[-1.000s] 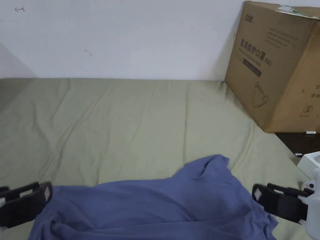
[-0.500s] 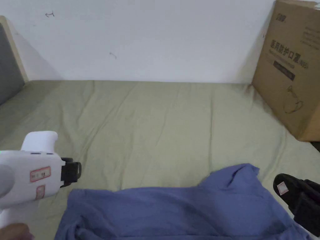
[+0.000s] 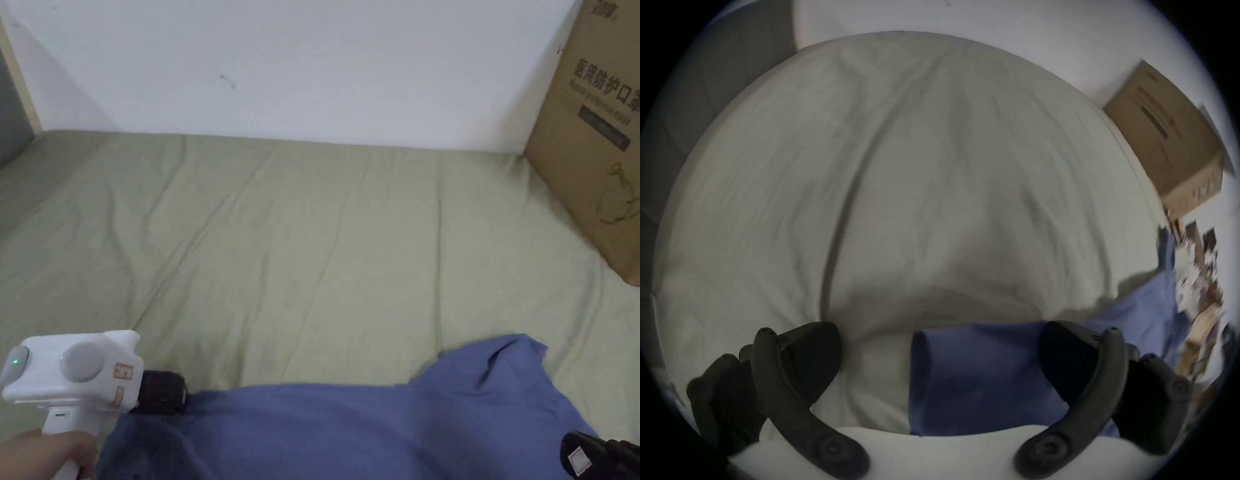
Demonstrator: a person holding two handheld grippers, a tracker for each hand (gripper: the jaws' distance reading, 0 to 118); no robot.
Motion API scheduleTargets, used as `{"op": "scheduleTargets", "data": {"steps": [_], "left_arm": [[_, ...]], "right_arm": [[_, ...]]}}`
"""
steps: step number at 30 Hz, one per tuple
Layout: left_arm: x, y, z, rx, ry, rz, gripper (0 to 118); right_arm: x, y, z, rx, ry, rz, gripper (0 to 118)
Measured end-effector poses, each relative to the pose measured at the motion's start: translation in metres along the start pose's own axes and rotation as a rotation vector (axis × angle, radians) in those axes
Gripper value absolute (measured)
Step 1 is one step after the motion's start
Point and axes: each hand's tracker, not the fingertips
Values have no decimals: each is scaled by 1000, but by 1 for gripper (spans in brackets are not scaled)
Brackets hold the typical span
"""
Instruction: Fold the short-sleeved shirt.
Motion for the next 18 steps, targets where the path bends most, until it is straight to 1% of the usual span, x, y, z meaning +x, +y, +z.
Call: {"op": "scheduleTargets", "data": {"steps": [1,2,3,4,5,6,7,8,9,10,11,12,14,15,16,17,18], "left_arm": [[7,-2,2,10,47,-34,118],[13,0,1,8,83,-11,118],[16,1,4,2,78,2,115],[20,3,10,-3,92,-6,107],[22,0,22,16,104,-21,91],[28,-2,33,58,124,-46,64],[33,-3,43,100,136,-74,52],[39,-5,55,140,140,-99,52],[38,-6,62,143,48,-101,7],[43,-8,71,140,-8,-93,1],[48,-11,81,154,-26,-87,1],[53,-12,91,179,-38,-99,1],[48,-15,96,196,-39,-114,1],[48,-14,103,202,-55,-112,1],[47,-14,109,208,-67,-105,1],[50,-13,117,216,-77,-94,1],[48,-13,122,223,-92,-84,1]], "right_arm": [[1,0,-2,-5,-4,-3,2],[4,-1,-3,-8,-8,-8,2],[5,-1,-4,-10,-10,-13,2],[7,-1,-6,-10,-11,-17,2],[9,0,-8,-9,-14,-20,2],[11,3,-9,-9,-19,-18,2],[13,6,-12,-8,-25,-16,2],[17,11,-15,-5,-28,-11,2],[21,18,-19,2,-28,-1,2],[28,26,-24,7,-19,6,2],[36,37,-33,7,12,13,2],[43,49,-46,2,5,19,2],[58,75,-77,-36,-79,38,2],[69,90,-100,-95,-101,16,7],[80,101,-122,-160,-124,-7,33],[92,111,-149,-232,-153,-43,80],[103,114,-176,-330,-181,-63,118]]}}
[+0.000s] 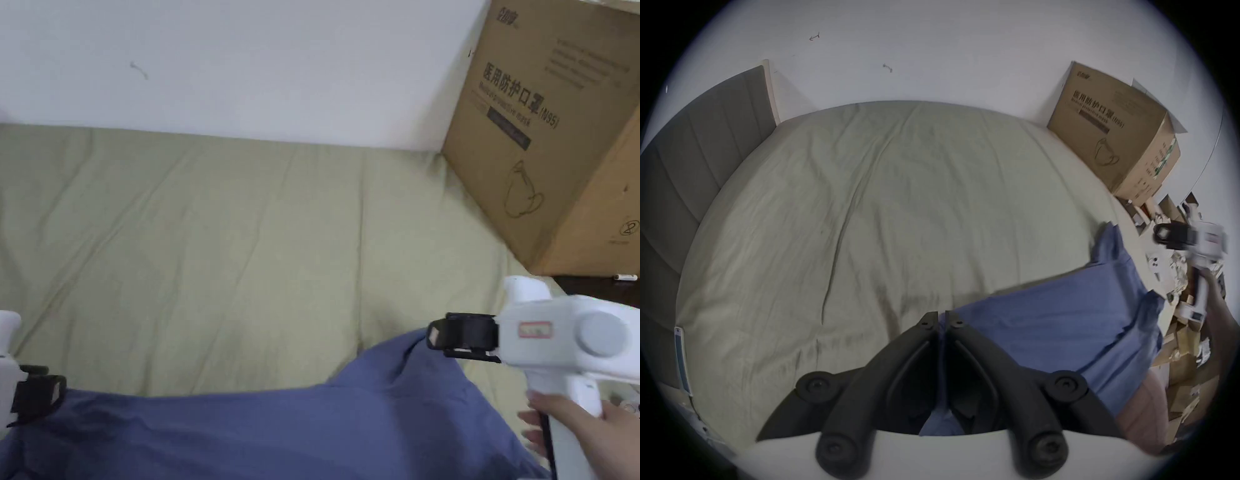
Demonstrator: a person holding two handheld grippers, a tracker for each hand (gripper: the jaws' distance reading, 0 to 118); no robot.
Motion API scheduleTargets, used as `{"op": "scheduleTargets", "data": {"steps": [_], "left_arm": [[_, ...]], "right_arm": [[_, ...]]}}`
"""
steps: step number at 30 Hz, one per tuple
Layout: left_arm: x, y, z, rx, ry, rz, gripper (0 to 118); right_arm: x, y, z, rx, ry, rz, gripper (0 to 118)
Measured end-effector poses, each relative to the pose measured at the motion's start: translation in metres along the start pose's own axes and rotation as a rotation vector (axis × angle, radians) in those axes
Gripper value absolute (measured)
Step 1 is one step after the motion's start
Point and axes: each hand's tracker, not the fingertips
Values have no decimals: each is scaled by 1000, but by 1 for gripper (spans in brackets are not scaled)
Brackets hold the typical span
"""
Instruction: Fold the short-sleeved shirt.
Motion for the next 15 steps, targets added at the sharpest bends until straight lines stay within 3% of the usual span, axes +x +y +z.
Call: {"op": "scheduleTargets", "data": {"steps": [3,6,8,9,10,11,13,15], "left_arm": [[2,-2,15,15,-7,3,1],[2,-6,19,5,14,-28,1],[-3,-8,18,-3,21,-25,1],[-6,-9,17,-6,22,-19,1],[-8,-9,16,-8,21,-9,1],[-12,-9,15,-9,19,11,1],[-18,-9,10,-9,11,54,1],[-19,-7,6,7,31,71,1]], "right_arm": [[11,22,-57,-89,-108,-51,118],[20,27,-101,-239,-127,-90,113],[22,18,-105,-273,-82,-99,90],[17,15,-101,-255,-134,-61,71],[11,13,-90,-195,-179,28,41],[7,11,-82,-153,-146,76,2],[5,2,-66,-157,-31,63,2],[-2,1,-50,-93,-76,84,2]]}}
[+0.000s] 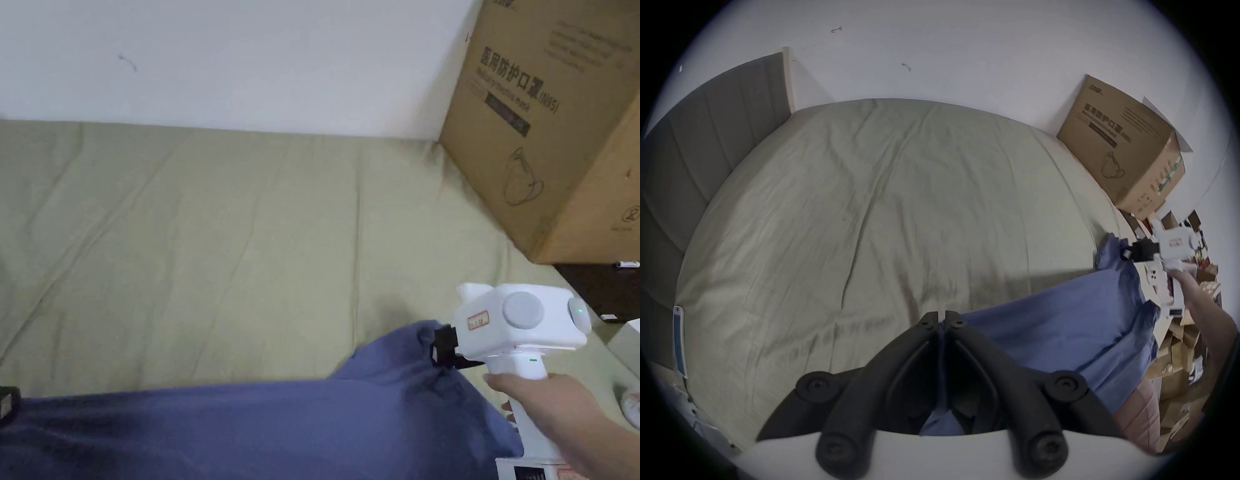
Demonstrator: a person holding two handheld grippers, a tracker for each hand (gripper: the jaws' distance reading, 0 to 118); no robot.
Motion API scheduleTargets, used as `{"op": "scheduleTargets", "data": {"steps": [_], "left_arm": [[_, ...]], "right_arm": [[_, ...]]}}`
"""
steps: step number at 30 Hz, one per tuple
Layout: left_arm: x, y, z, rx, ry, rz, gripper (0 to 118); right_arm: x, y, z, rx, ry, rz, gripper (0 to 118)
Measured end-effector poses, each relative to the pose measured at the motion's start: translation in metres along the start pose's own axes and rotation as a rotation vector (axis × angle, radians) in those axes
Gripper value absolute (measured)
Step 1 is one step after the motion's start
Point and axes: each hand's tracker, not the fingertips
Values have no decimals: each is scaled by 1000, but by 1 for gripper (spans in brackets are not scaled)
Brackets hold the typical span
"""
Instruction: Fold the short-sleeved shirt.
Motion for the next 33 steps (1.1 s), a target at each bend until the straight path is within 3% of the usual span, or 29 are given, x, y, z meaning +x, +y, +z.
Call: {"op": "scheduleTargets", "data": {"steps": [2,6,11,14,18,24,26,27,28,29,30,31,33], "left_arm": [[0,7,-3,22,2,0,1],[3,27,4,161,7,17,1],[18,47,24,280,-6,-61,1],[23,40,30,237,2,-98,1],[13,-6,35,150,-28,-100,1],[-7,-97,10,-80,-76,-64,3],[-9,-110,-2,-114,-91,-48,13],[-10,-113,-4,-102,-85,-51,31],[-11,-113,-5,-96,-83,-47,49],[-13,-110,-3,-87,-87,-28,75],[-13,-104,2,-85,-100,0,102],[-11,-99,6,-88,-93,3,105],[-5,-87,29,-19,-75,-20,103]], "right_arm": [[-1,6,18,79,-5,20,2],[2,23,59,252,2,-69,2],[-1,21,118,464,-5,-74,2],[4,-7,139,429,35,-81,2],[18,-94,156,350,46,-73,2],[56,-205,102,81,35,-184,2],[67,-211,79,92,55,-225,2],[66,-210,76,125,44,-235,5],[64,-207,74,149,37,-231,19],[59,-198,75,160,32,-213,48],[56,-192,79,166,13,-200,95],[53,-185,82,152,-25,-176,112],[41,-175,103,149,-88,-112,113]]}}
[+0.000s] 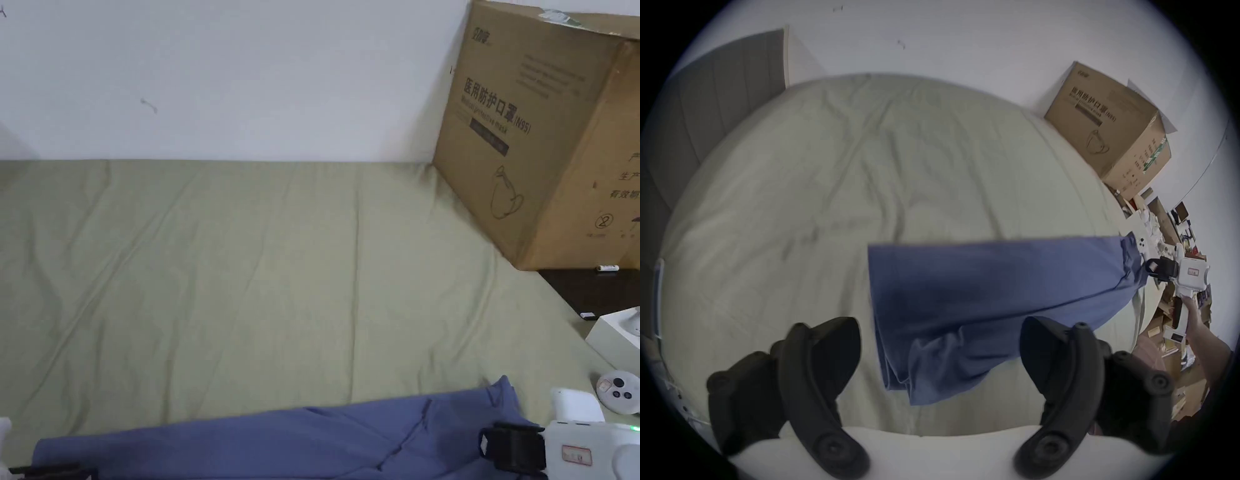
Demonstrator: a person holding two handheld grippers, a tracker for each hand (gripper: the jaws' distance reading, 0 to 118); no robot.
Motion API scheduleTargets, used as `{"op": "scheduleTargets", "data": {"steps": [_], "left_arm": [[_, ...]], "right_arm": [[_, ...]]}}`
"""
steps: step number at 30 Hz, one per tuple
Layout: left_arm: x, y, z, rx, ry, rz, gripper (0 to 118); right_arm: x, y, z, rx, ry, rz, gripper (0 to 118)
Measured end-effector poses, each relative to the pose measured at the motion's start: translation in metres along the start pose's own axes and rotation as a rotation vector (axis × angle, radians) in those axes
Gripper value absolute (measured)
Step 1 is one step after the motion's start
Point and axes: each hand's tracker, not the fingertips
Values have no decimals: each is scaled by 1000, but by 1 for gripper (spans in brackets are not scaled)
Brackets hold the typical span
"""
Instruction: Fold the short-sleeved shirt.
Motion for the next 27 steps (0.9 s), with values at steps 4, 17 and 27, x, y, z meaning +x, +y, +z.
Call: {"op": "scheduleTargets", "data": {"steps": [4,17,27], "left_arm": [[34,21,62,219,-41,-16,103],[160,-33,157,899,153,-81,0],[77,32,144,425,-200,104,0]], "right_arm": [[-26,16,71,189,87,86,113],[-125,-50,181,938,93,151,0],[-113,-37,182,833,134,143,0]]}}
